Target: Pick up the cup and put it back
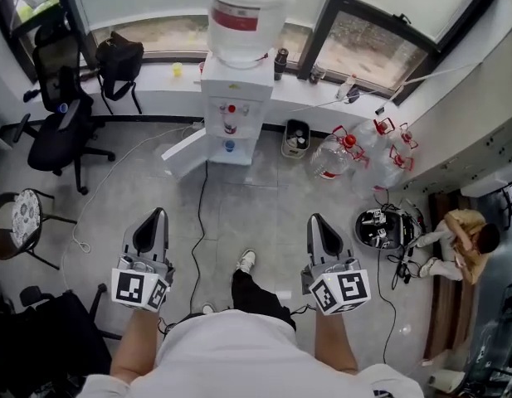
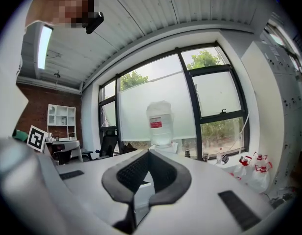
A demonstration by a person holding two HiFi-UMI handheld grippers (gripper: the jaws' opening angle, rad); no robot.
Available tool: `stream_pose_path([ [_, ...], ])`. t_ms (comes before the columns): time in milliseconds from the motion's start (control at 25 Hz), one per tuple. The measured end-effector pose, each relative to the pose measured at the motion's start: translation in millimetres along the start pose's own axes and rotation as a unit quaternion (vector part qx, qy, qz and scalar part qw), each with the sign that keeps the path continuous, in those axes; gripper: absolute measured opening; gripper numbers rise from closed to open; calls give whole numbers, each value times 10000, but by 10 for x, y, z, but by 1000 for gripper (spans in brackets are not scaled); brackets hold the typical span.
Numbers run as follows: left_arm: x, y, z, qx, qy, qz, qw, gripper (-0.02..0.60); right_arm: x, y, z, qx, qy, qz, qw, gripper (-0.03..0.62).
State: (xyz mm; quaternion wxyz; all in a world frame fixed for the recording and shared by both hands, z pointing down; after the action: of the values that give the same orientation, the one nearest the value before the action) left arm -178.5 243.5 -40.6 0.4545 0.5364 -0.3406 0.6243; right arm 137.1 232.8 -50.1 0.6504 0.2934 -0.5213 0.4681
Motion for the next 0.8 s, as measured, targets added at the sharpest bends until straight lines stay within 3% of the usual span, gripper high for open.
stream_pose_path([
  [360,-388,-14,1082,-461,16,35,9989,23,-608,-794,1133,-622,-69,-138,9979,20],
  [560,-477,38,1245,-613,56,73,9981,23,-597,-810,1353,-873,-19,-22,9962,20],
  [800,-489,83,1440,-482,100,118,9987,23,-565,-807,1437,-840,-6,105,9964,20],
])
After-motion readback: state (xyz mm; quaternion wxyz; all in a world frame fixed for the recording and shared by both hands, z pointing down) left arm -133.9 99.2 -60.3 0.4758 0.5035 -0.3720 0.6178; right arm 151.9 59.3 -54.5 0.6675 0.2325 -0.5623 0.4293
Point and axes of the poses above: the fingertips, and each gripper's own axes: z forward along the fingers, y to its left, x out of its underside, the point moved 1 cm from there along -z, backward along the fingers, and after that the axes turned 9 degrees about y, right-handed, at the moved point
